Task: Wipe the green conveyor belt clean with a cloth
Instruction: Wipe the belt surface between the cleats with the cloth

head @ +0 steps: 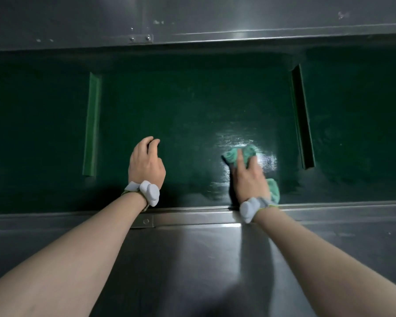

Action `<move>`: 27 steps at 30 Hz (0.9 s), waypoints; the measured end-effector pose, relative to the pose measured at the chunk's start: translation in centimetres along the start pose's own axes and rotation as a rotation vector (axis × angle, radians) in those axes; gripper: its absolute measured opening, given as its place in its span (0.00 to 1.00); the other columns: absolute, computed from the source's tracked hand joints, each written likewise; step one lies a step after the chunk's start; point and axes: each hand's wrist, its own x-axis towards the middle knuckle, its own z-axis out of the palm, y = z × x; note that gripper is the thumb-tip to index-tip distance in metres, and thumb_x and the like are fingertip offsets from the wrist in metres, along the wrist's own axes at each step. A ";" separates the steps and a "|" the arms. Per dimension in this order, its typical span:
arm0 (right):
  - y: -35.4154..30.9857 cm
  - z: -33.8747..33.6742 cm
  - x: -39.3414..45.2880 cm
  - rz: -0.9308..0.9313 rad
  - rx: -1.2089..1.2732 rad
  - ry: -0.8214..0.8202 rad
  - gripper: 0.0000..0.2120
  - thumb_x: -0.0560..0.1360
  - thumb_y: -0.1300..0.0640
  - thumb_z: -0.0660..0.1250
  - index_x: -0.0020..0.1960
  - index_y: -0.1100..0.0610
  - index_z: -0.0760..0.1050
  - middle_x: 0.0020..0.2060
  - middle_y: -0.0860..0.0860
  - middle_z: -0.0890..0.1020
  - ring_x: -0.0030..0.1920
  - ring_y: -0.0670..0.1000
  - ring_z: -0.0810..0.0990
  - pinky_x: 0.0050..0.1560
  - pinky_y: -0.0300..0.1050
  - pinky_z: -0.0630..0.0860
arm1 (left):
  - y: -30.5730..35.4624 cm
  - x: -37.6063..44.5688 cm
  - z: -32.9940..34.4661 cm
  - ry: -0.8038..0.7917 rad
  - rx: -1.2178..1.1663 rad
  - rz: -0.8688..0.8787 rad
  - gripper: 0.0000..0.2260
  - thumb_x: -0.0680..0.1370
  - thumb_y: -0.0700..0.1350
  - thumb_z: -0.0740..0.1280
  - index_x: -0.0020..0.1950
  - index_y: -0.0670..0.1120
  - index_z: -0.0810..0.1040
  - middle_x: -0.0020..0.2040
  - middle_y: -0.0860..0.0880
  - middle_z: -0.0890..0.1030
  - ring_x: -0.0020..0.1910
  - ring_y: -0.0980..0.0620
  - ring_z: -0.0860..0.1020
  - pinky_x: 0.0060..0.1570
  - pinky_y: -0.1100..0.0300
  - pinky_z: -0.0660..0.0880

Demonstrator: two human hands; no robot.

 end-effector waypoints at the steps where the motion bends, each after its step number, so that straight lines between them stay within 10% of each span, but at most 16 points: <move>1: -2.7 0.4 -0.3 -0.027 0.047 -0.030 0.32 0.78 0.66 0.60 0.81 0.61 0.58 0.62 0.67 0.70 0.57 0.68 0.74 0.52 0.60 0.80 | -0.6 -0.1 -0.3 0.006 0.010 -0.004 0.20 0.77 0.34 0.61 0.69 0.39 0.75 0.69 0.41 0.74 0.67 0.39 0.74 0.64 0.44 0.74; 7: -17.4 3.3 -1.4 -0.210 0.094 -0.111 0.31 0.72 0.64 0.64 0.75 0.63 0.69 0.53 0.64 0.76 0.41 0.63 0.79 0.30 0.51 0.78 | -4.2 0.8 -2.3 0.029 0.039 -0.029 0.15 0.83 0.39 0.60 0.69 0.40 0.75 0.68 0.42 0.75 0.67 0.40 0.74 0.62 0.43 0.75; 10: -22.1 4.4 -2.0 -0.312 0.065 -0.191 0.31 0.75 0.60 0.66 0.78 0.63 0.64 0.56 0.63 0.75 0.44 0.61 0.79 0.35 0.51 0.79 | -5.3 1.5 -3.5 0.057 0.050 -0.035 0.15 0.82 0.40 0.61 0.69 0.42 0.75 0.68 0.43 0.75 0.66 0.40 0.74 0.61 0.44 0.75; 23: -11.5 1.3 1.6 -0.010 0.058 0.036 0.28 0.84 0.45 0.56 0.81 0.52 0.57 0.60 0.61 0.68 0.54 0.66 0.76 0.43 0.56 0.78 | -16.3 4.5 -7.6 0.228 -0.059 -0.285 0.18 0.85 0.47 0.54 0.73 0.42 0.70 0.69 0.41 0.73 0.64 0.40 0.74 0.56 0.44 0.74; 27: -16.6 3.1 0.7 -0.223 0.030 -0.026 0.28 0.85 0.47 0.59 0.81 0.55 0.59 0.60 0.63 0.70 0.52 0.66 0.77 0.43 0.57 0.80 | -18.3 4.8 -7.4 0.156 -0.100 -0.285 0.18 0.86 0.49 0.52 0.74 0.45 0.69 0.64 0.45 0.80 0.56 0.39 0.79 0.47 0.47 0.74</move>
